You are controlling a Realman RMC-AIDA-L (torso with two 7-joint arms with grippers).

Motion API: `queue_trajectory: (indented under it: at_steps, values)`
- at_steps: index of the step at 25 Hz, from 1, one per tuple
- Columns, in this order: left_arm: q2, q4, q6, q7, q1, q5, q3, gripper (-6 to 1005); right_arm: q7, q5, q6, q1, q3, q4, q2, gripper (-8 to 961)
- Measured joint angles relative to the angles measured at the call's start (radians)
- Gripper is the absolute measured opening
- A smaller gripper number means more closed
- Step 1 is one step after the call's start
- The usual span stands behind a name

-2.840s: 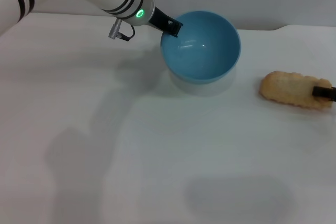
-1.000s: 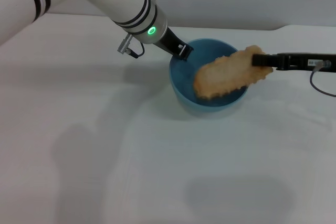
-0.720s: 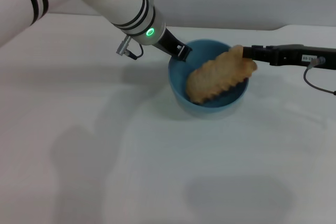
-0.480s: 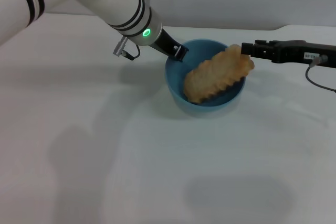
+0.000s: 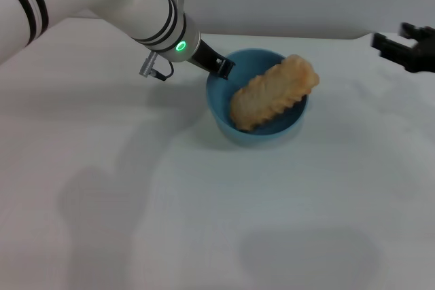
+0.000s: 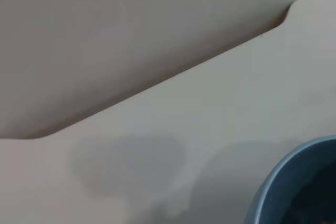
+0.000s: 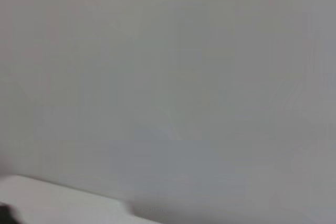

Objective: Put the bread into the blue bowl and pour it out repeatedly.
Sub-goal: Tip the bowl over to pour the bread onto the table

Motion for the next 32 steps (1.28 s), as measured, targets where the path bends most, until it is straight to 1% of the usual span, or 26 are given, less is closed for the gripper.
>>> queue_trajectory:
  at_steps: [1,3,4,5,7,9,10,12,13,14,17,19,20,21,22,23,24,26,29,32]
  values:
    - [-0.002,-0.002,-0.014,0.008,0.001,0.0,0.002,-2,-0.039,0.011,0.024,-0.006,0.001,0.008,0.0,643]
    - [-0.004,-0.003,-0.022,0.014,0.002,0.001,0.003,-2,-0.203,0.076,0.084,-0.028,0.001,0.04,0.003,667]
    - [-0.005,-0.003,-0.03,0.02,0.001,0.0,0.004,-2,-0.378,0.195,0.102,-0.051,0.002,0.096,0.004,679]
    - [-0.005,-0.003,-0.037,0.024,0.002,0.0,0.007,-2,-0.378,0.195,0.102,-0.051,0.002,0.096,0.004,692]
    - [-0.005,-0.002,-0.058,0.027,0.001,0.0,0.029,-1,-0.531,0.374,0.081,-0.081,0.002,0.156,0.002,716]
    - [-0.005,0.0,-0.072,0.027,0.0,0.0,0.047,-1,-0.65,0.535,0.034,-0.112,0.002,0.202,0.001,716]
    - [-0.004,0.003,-0.088,0.027,-0.004,0.0,0.07,0,-0.715,0.607,0.008,-0.129,0.002,0.23,0.001,716]
    - [-0.004,0.008,-0.118,0.027,-0.018,0.001,0.119,0,-0.792,0.69,-0.01,-0.148,0.002,0.27,0.001,715]
    - [-0.003,0.01,-0.137,0.027,-0.033,0.004,0.152,0,-0.839,0.765,-0.01,-0.157,0.002,0.316,0.001,715]
    - [-0.003,0.01,-0.137,0.027,-0.033,0.004,0.152,0,-0.839,0.765,-0.01,-0.157,0.002,0.316,0.001,715]
    - [-0.003,0.011,-0.176,0.027,-0.063,0.008,0.208,-1,-0.88,0.889,-0.014,-0.167,0.002,0.392,0.001,716]
    - [-0.005,0.012,-0.203,0.027,-0.08,0.008,0.246,-1,-0.895,0.932,-0.024,-0.181,0.002,0.409,0.002,716]
    - [-0.005,0.013,-0.214,0.027,-0.087,0.008,0.265,-2,-0.901,0.944,-0.036,-0.191,0.002,0.413,0.003,716]
    - [-0.006,0.019,-0.234,0.027,-0.1,0.008,0.304,-2,-0.909,0.949,-0.057,-0.203,0.002,0.417,0.004,716]
    - [-0.006,0.021,-0.247,0.027,-0.106,0.009,0.323,-2,-0.937,0.955,-0.107,-0.218,0.005,0.433,0.005,715]
    - [-0.006,0.021,-0.247,0.027,-0.106,0.009,0.323,-2,-0.937,0.955,-0.107,-0.218,0.005,0.433,0.005,715]
    - [-0.006,0.021,-0.259,0.027,-0.11,0.01,0.334,-2,-0.986,0.972,-0.157,-0.225,0.018,0.46,0.004,715]
    - [-0.007,0.021,-0.294,0.027,-0.116,0.018,0.355,-2,-1.028,0.992,-0.191,-0.226,0.035,0.481,0.004,715]
    - [-0.01,0.025,-0.348,0.027,-0.119,0.051,0.386,-1,-1.054,1.0,-0.204,-0.226,0.042,0.492,0.004,715]
    - [-0.011,0.023,-0.365,0.025,-0.131,0.072,0.404,-1,-1.071,1.002,-0.207,-0.219,0.042,0.497,0.004,715]
